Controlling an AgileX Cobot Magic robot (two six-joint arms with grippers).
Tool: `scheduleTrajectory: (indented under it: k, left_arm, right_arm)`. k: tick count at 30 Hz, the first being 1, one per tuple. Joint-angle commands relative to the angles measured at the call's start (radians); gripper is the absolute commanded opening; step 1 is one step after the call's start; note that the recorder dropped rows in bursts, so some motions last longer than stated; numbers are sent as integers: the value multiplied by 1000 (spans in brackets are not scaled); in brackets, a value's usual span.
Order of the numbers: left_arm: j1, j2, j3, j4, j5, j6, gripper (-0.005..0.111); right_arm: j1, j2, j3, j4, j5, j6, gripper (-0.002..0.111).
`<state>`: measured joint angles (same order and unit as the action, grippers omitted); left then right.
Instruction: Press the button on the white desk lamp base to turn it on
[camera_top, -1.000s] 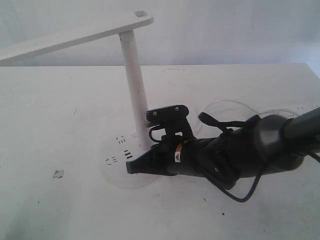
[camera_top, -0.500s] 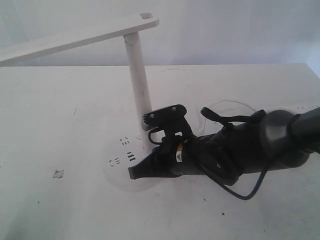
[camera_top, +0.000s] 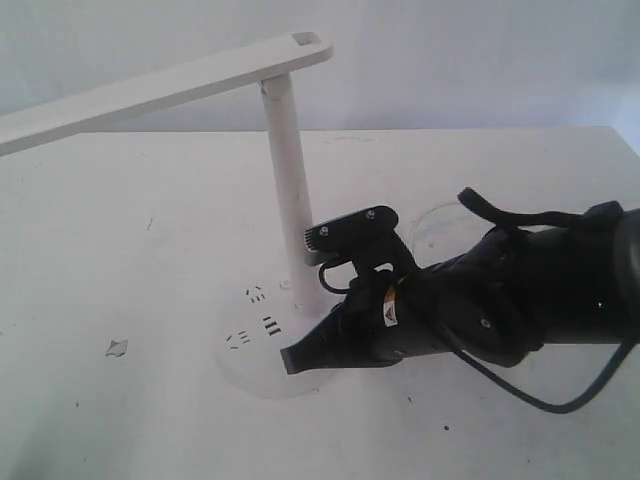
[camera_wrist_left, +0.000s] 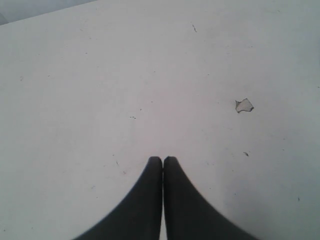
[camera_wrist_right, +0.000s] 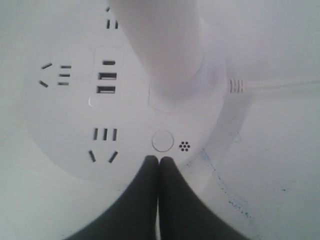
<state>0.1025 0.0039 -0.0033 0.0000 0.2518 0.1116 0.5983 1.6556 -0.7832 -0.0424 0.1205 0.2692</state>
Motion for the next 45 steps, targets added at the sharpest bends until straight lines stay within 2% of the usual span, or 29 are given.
scheduleTrajectory:
  k: [1,14,45]
  left_arm:
    - [-9,-4,3,-6,1,-3,0]
    - [-9,-4,3,-6,1,-3,0]
    - [-9,-4,3,-6,1,-3,0]
  right_arm:
    - [0,15,4,-10,-60,-4,0]
    - [0,138,4,-7,-225,-2,0]
    - [0,72,4,-10,-230,-6,0]
